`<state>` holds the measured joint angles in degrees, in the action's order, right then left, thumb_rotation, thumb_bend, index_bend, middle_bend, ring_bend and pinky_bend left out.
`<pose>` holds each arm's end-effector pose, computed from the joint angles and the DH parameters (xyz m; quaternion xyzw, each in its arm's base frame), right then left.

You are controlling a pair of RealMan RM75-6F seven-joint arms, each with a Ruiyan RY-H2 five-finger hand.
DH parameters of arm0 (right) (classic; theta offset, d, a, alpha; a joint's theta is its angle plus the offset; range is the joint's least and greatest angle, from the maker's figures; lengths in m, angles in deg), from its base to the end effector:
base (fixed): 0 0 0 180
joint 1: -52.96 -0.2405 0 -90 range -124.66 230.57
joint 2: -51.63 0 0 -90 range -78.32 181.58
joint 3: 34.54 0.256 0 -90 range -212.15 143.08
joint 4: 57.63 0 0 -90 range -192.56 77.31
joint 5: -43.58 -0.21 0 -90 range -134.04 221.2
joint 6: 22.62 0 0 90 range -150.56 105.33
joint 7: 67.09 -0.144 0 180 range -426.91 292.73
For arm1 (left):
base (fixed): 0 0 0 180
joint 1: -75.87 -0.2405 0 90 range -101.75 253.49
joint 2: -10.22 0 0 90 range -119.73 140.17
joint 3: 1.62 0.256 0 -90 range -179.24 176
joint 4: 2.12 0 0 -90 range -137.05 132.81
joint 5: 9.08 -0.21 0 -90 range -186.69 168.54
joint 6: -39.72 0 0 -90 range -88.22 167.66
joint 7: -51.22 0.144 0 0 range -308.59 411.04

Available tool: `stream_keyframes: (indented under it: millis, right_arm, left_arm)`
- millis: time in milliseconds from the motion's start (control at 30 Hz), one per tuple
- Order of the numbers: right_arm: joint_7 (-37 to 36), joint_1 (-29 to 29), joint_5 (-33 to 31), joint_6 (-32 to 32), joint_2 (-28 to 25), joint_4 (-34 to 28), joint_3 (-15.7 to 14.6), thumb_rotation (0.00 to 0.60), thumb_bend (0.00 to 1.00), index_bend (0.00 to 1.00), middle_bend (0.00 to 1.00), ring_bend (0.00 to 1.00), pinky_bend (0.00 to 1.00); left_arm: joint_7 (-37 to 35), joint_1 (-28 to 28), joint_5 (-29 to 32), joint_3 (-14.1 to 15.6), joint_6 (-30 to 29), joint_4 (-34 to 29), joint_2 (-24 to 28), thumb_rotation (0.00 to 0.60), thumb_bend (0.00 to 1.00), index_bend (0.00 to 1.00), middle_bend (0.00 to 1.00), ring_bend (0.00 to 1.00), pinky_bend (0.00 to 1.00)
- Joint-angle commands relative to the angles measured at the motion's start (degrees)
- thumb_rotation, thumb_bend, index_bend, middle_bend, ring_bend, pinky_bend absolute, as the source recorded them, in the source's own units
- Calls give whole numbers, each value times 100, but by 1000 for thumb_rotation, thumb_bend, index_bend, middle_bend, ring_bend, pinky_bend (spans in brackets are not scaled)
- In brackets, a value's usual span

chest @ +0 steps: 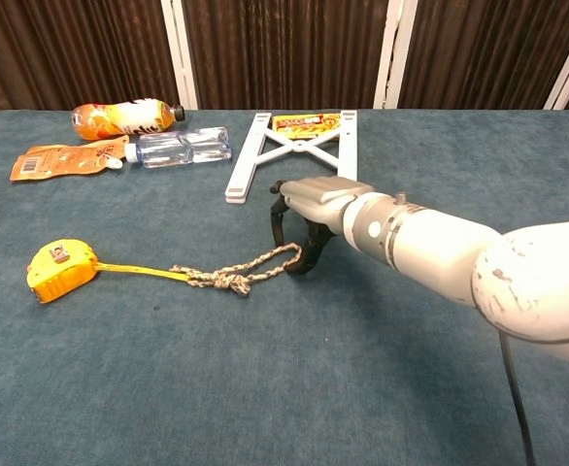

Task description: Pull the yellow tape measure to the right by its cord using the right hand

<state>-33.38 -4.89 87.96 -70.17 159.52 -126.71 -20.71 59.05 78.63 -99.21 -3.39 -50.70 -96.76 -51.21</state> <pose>-0.0691 -0.3622 -0.1168 0.7819 -0.3832 0.3100 0.3816 -0.2995 0.1650 0.1758 -0.6187 -0.3174 -0.3708 0.6156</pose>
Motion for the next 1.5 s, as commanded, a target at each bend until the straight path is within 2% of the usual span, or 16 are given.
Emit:
stream_keyframes:
  millis: [33, 333, 600, 767, 1133, 1500]
  right_arm:
    - [-10, -6, 26, 5, 20, 41, -23, 600, 376, 561, 103, 43, 0]
    - [-46, 7, 126, -26, 11, 12, -72, 600, 422, 644, 121, 61, 0]
    - [46, 13, 89, -74, -3, 1, -103, 600, 449, 656, 126, 63, 0]
    - [154, 5, 24, -58, -48, -48, -144, 600, 525, 702, 147, 73, 0]
    - [313, 5, -31, -92, -136, -96, -230, 600, 613, 737, 150, 94, 0]
    - [405, 190, 130, -340, -486, -514, -402, 600, 670, 766, 155, 104, 0]
  left_arm:
    - [-8, 4, 2, 1, 11, -5, 4, 600, 460, 36, 0, 0, 120]
    - [2, 2, -11, 3, 7, -1, 0, 600, 459, 38, 0, 0, 121]
    - [-8, -20, -26, 11, -26, 25, -7, 600, 459, 41, 0, 0, 123]
    - [-8, -8, -36, 14, -5, 14, 2, 600, 460, 44, 0, 0, 126]
    - [-29, -13, -70, 30, -14, 16, 2, 600, 459, 52, 0, 0, 130]
    - [-61, -25, -107, 40, -42, 23, 15, 600, 460, 54, 0, 0, 132]
